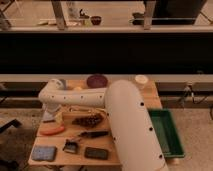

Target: Wipe red bowl with towel

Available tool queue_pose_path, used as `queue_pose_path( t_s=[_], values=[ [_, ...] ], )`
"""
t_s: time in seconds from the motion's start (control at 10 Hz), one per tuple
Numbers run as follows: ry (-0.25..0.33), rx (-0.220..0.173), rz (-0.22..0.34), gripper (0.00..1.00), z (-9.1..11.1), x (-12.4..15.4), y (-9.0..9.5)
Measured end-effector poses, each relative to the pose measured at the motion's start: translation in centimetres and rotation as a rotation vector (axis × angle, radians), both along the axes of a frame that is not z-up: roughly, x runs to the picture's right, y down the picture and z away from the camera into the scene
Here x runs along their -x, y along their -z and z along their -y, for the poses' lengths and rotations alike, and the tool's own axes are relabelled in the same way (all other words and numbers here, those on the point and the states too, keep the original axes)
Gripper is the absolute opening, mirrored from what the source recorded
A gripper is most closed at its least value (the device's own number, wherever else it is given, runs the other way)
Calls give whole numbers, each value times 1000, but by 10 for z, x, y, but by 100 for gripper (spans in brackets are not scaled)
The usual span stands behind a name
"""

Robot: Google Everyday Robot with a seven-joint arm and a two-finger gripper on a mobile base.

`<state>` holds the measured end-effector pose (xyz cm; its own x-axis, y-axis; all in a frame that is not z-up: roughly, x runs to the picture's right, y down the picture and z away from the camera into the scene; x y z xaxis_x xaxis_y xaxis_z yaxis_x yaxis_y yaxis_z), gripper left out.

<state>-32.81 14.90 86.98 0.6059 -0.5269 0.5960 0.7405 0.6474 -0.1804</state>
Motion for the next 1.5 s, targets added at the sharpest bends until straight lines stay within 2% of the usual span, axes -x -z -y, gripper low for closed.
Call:
queue_pose_path(
  t_s=[0.3,1.3,1.5],
  values=[
    [-10,2,-26,80,2,-3,-2],
    [-19,-5,-44,80,3,-4,-3],
    [-7,4,-39,66,1,-5,-4]
  ],
)
